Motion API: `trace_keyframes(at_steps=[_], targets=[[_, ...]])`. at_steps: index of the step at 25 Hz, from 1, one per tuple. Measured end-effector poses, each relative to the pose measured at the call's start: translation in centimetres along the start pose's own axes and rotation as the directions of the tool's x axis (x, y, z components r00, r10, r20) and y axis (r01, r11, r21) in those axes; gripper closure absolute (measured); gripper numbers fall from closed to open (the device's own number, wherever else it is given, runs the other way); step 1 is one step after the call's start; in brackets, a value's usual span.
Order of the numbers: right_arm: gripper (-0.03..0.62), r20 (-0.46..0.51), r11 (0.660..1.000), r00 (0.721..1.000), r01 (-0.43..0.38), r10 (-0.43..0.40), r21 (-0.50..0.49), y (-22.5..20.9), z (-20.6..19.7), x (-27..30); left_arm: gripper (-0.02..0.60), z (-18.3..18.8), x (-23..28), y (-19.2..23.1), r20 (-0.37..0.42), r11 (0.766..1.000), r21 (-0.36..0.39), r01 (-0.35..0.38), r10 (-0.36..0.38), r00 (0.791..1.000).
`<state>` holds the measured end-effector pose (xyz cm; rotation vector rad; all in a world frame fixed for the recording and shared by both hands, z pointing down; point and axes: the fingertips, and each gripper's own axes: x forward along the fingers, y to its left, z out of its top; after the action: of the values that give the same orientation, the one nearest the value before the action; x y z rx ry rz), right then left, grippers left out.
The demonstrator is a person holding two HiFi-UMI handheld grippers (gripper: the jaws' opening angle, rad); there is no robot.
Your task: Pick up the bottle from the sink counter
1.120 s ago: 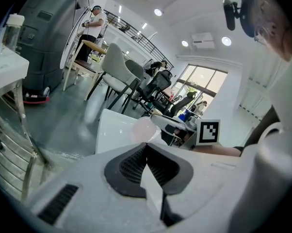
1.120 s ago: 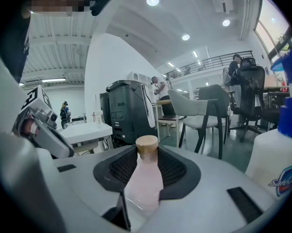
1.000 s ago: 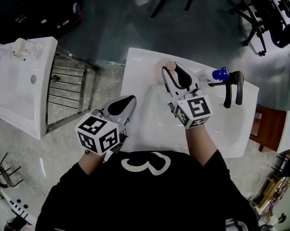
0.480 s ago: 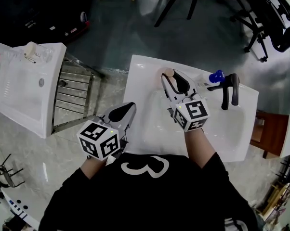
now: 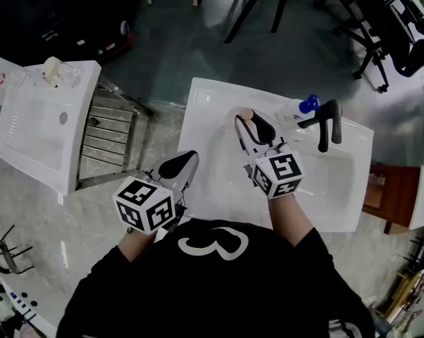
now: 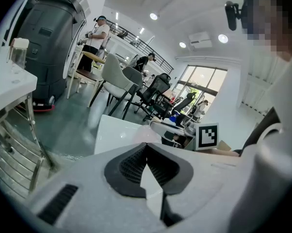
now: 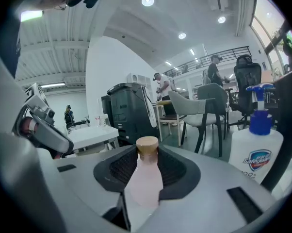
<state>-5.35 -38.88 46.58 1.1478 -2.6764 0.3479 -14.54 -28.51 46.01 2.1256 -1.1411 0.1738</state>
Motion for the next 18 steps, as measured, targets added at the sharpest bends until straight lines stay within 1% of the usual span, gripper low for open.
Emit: trace_keyframes(at_steps=[13, 18], targets=[[0.464, 0.028, 1.0, 1.0, 0.004, -0.005, 0.027, 1.4, -0.2, -6.0, 0.566, -1.5, -1.9, -3.7, 0.02, 0.999, 0.032, 0.011, -0.012, 1.0], [0.464, 0.041, 1.0, 0.999, -0.009, 0.009, 0.015, 2.4, 0.3, -8.8, 0.566, -2.3, -2.7, -5.5, 0.033, 0.999, 0.045, 0.018, -0.02, 0.999]])
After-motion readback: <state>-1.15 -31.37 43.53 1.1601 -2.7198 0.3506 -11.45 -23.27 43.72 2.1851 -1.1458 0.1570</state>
